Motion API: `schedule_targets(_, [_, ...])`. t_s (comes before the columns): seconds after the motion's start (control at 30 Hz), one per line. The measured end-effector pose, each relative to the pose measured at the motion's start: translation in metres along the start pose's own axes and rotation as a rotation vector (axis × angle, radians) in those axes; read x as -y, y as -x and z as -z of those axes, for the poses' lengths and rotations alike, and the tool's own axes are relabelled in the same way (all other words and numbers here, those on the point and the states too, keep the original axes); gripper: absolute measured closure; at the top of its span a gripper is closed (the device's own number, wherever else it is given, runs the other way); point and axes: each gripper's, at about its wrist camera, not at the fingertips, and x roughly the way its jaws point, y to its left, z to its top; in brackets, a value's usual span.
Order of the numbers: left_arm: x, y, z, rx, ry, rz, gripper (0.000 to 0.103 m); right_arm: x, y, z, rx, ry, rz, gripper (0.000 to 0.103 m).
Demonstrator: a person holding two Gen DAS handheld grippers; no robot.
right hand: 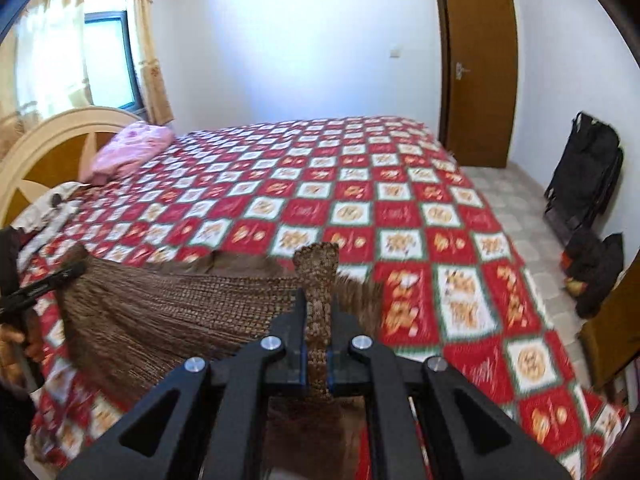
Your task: Fold small clothes
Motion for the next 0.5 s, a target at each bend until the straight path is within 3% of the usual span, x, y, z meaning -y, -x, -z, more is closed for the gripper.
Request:
schedule_targets(0.2, [-0.014, -0.054, -0.014, -0.022, 0.051, -0.037, 0.098, -0.005, -0.053, -0.013, 0.032, 0.025, 0.111, 0.094])
schedule_targets(0.37, [-0.017, -0.103, -0.005, -0.058, -0.002, -0.120, 0.098, 0.000, -0.112, -0.008, 0.011, 0.004, 0.199, 0.095])
schedule_targets(0.5, [-0.026, -0.132, 0.010, -0.112, 0.012, -0.157, 0.098, 0.004, -0.146, 0.005, -0.025, 0.000, 0.214, 0.095])
